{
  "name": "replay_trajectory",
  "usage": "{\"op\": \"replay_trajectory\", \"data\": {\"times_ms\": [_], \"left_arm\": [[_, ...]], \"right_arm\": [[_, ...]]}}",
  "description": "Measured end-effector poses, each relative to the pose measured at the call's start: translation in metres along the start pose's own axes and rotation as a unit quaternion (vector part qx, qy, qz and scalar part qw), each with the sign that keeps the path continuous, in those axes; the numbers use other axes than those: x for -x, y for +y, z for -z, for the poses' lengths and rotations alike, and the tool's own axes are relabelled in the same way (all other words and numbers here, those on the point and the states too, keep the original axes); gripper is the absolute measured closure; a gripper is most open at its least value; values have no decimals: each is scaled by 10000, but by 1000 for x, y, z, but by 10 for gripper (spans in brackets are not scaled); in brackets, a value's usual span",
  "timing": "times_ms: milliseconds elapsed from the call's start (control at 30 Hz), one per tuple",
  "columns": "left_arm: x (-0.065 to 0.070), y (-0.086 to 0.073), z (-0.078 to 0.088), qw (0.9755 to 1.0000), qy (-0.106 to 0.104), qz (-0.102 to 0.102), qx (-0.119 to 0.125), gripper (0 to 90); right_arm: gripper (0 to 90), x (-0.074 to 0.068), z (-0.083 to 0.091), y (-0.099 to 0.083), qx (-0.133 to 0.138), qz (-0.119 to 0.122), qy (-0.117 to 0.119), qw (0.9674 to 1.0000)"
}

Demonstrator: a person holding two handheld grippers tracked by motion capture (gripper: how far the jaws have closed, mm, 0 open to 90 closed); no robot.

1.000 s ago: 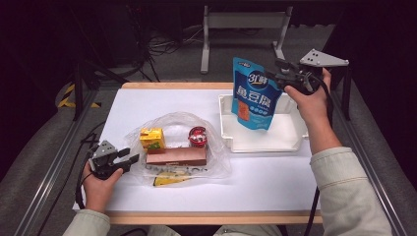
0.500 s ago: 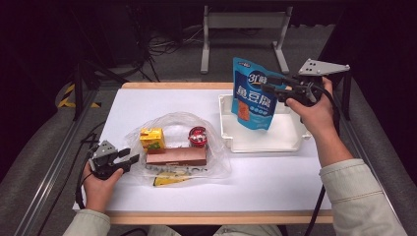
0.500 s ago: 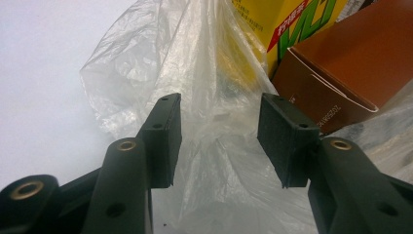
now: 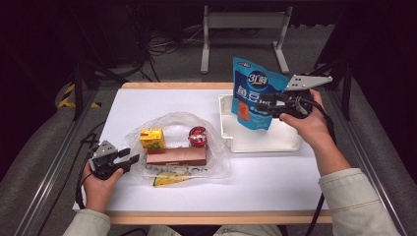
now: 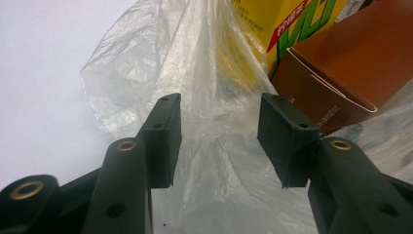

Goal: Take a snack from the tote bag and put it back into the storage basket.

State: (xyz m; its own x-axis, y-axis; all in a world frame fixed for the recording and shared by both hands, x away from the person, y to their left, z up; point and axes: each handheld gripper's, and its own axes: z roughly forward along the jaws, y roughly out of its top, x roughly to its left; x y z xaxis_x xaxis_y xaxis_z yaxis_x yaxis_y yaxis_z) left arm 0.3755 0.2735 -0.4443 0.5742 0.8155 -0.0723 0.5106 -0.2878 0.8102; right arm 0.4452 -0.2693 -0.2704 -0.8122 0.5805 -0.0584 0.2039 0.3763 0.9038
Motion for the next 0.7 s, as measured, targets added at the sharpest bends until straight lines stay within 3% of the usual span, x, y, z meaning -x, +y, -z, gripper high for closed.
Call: {"op": "replay_trajectory", "data": {"times_ms": [267, 433, 533, 667, 700], "left_arm": [[1, 0, 0, 10000, 7, -3, 11, 516], [0, 0, 0, 10000, 5, -7, 4, 516], [0, 0, 0, 10000, 5, -10, 4, 516], [0, 0, 0, 10000, 8, -8, 8, 516], [0, 0, 0, 10000, 6, -8, 8, 516]], "right_arm": [[640, 3, -10, -22, -71, -203, 171, 9996], [697, 6, -17, -37, -201, -253, 89, 9994], [735, 10, -21, -47, -70, -355, 241, 9991], [735, 11, -25, -59, -36, -174, -26, 9998], [734, 11, -26, -63, -112, -365, 3, 9993]]}}
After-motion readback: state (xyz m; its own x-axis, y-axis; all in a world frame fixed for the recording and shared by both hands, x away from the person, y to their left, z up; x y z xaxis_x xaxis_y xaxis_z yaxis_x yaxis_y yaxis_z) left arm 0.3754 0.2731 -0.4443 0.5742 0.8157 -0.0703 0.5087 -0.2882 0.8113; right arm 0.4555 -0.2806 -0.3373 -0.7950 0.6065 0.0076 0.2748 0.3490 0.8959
